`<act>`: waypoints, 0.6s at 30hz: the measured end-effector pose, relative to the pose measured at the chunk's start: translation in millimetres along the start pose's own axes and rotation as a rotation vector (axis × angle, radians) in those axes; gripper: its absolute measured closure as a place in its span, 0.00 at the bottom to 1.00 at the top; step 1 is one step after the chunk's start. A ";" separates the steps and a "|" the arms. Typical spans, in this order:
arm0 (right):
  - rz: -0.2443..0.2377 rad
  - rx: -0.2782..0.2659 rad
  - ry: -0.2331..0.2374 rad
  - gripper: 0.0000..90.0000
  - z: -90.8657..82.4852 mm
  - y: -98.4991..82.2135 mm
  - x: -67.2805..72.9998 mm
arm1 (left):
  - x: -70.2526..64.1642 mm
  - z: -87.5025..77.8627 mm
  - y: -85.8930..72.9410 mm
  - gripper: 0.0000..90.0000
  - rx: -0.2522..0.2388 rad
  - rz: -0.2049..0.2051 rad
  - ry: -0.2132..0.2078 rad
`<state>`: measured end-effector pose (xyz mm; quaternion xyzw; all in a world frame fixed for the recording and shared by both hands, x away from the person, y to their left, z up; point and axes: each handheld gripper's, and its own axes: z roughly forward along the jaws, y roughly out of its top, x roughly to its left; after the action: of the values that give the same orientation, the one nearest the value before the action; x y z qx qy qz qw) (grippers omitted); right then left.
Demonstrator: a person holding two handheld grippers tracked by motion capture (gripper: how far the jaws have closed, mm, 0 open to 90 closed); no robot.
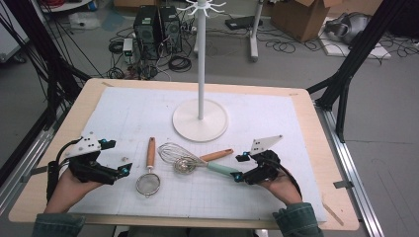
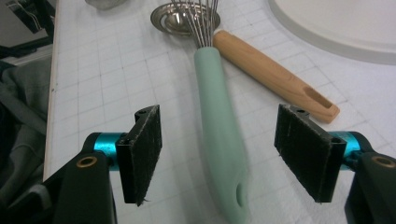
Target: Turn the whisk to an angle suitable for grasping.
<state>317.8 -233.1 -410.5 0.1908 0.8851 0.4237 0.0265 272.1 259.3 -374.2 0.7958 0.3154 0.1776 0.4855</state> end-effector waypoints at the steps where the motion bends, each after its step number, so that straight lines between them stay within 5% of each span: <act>1: 0.004 0.003 -0.002 0.35 -0.4 -0.8 0.8 | -0.1 0.0 0.1 0.02 0.002 0.003 0.000; 18: 0.006 -0.013 -0.006 0.35 -6.2 -9.2 1.2 | -2.4 3.7 0.1 0.02 0.007 0.012 -0.025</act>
<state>312.5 -242.6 -413.4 0.1946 0.8816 0.4290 0.0294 272.6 255.2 -375.7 0.8015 0.3049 0.1694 0.4858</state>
